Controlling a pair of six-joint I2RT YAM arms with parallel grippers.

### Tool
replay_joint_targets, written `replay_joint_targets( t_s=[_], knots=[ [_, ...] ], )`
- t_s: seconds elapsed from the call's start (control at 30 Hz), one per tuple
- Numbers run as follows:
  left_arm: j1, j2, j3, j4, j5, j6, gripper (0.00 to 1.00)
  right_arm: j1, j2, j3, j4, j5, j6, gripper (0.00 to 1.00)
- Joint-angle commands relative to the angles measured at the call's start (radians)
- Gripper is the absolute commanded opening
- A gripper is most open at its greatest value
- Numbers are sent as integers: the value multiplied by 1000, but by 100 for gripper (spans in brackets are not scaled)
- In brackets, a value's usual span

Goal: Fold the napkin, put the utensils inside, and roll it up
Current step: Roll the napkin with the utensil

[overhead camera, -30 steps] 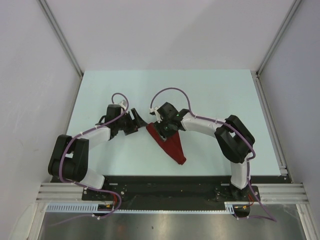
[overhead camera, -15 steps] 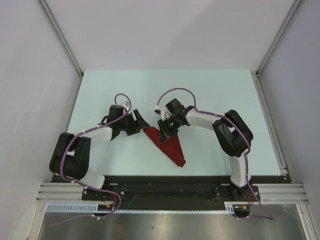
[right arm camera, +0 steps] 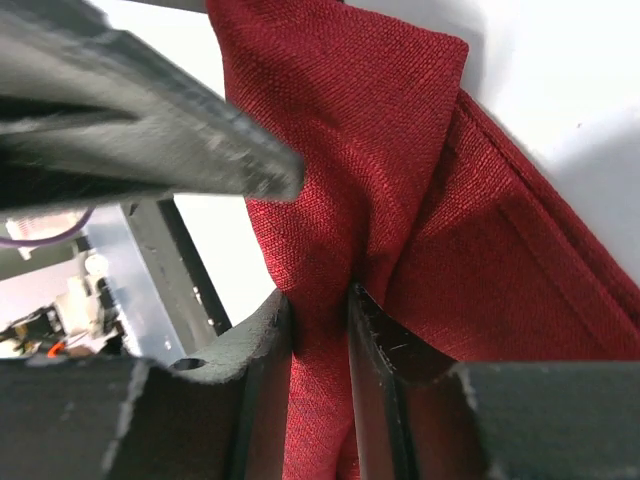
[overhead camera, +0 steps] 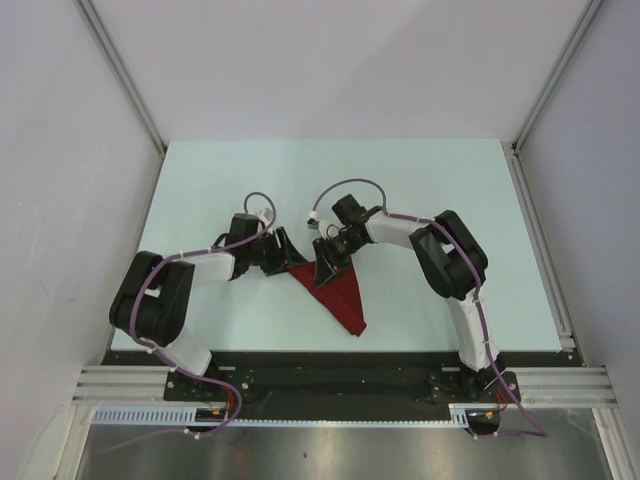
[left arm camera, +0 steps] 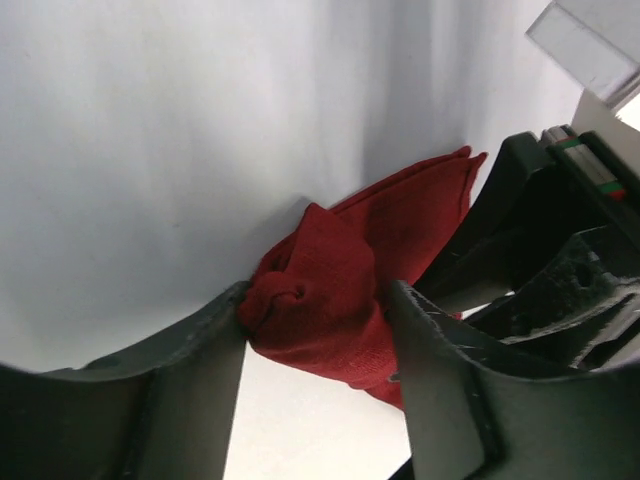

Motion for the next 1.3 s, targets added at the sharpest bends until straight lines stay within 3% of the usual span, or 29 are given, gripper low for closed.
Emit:
replay_joint_targets(
  t_s=[0.0,0.1,0.13,0.23,0.37,0.47,0.5,0.6,0.77,1.07,1.27],
  knots=[
    [-25,34,34,29,33,10,56,4,57,40,-50,-43,-32,32],
    [-28,51,45,26,39,10,37,-2,16,39,-59,-16,-37,38],
    [-33,54,46,26,39,8,24,-5,1,42,-70,-2,-40,44],
    [-34,63,54,6,27,10,7,-6,-85,51,-105,87,-37,61],
    [-34,59,59,-8,16,4,3,30,-226,25,-78,303,-6,72],
    [-34,60,68,-20,8,-1,2,142,-312,-10,-54,611,-12,73],
    [-34,63,74,-23,4,-3,2,185,-323,-22,-47,783,-12,74],
    [-34,65,85,-40,-2,-3,2,316,-332,-67,-15,1040,3,74],
    [-34,66,102,-58,-5,-3,2,463,-311,-159,67,1294,23,75],
    [-34,63,115,-64,-10,-9,2,526,-248,-208,134,1399,-7,73],
    [-34,59,118,-60,-2,-7,6,523,-197,-213,127,1405,-27,61]
  ],
)
